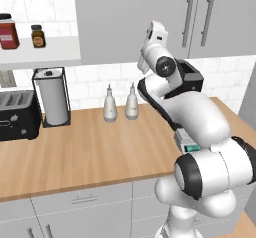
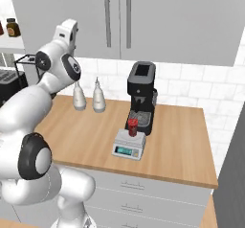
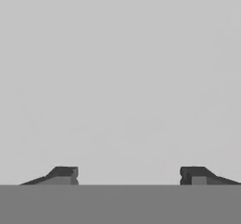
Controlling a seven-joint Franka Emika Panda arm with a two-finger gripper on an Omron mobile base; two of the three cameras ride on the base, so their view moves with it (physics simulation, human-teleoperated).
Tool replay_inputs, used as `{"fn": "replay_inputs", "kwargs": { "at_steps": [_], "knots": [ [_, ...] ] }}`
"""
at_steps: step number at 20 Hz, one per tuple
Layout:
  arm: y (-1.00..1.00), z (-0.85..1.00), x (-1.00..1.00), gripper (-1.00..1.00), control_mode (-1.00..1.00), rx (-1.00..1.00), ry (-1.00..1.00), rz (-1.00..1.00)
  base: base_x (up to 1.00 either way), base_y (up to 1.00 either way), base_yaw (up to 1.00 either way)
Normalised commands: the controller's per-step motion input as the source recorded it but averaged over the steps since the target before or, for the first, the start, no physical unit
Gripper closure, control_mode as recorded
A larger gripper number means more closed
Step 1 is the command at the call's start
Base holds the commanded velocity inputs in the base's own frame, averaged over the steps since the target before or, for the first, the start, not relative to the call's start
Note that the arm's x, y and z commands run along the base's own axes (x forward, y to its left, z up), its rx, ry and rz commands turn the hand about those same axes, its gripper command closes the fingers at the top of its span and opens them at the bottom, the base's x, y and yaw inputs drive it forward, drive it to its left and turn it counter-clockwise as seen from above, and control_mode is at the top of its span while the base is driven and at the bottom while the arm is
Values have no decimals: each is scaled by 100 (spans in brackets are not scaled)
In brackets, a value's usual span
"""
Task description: Pick the yogurt and place it on the digital scale for weighing, and close the cabinet.
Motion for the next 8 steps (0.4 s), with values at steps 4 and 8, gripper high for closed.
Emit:
{"fn": "replay_inputs", "kwargs": {
  "at_steps": [4, 8],
  "knots": [
    [-40, -41, 0, -100, -100, 1, 28, 0, 0, 0, 0],
    [-48, -52, 14, -100, -100, 0, 19, 0, 0, 0, 0]
  ]
}}
